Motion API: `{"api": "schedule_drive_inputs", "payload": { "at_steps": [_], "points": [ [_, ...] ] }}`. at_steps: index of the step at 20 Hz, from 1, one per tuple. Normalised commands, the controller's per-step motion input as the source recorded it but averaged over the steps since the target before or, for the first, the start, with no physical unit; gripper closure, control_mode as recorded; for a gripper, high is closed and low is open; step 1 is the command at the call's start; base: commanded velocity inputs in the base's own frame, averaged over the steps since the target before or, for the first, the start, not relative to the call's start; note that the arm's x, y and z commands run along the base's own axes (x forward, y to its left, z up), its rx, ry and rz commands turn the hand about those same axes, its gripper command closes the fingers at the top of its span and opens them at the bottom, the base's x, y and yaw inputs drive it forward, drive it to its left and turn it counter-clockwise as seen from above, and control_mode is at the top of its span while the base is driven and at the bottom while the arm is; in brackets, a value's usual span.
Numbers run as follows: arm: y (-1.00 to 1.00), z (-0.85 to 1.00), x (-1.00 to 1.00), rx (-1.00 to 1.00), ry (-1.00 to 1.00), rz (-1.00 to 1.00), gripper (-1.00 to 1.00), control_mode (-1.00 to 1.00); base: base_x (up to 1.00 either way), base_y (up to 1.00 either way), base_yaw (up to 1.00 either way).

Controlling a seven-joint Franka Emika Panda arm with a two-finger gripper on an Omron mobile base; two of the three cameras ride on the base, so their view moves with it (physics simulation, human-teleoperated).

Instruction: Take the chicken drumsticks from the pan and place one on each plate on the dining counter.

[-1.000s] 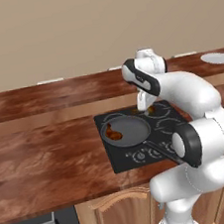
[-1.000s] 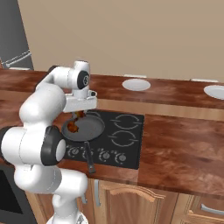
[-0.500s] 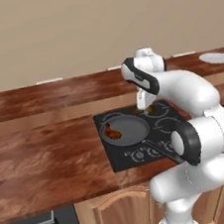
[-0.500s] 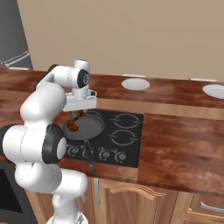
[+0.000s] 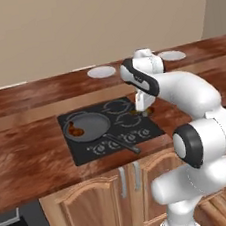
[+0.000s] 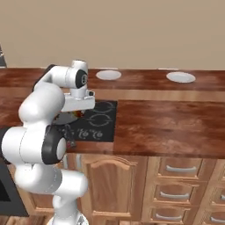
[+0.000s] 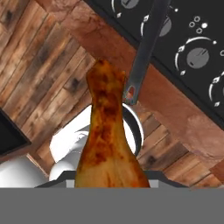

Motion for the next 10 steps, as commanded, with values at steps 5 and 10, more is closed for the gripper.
{"api": "schedule_drive_inputs", "payload": {
  "at_steps": [5, 10],
  "points": [
    [0.00, 0.00, 0.00, 0.00, 0.00, 0.00, 1.00, 1.00, -0.15, -0.96, -0.13],
    [0.00, 0.00, 0.00, 0.00, 0.00, 0.00, 1.00, 1.00, 0.00, -1.00, -0.02]
  ]
}}
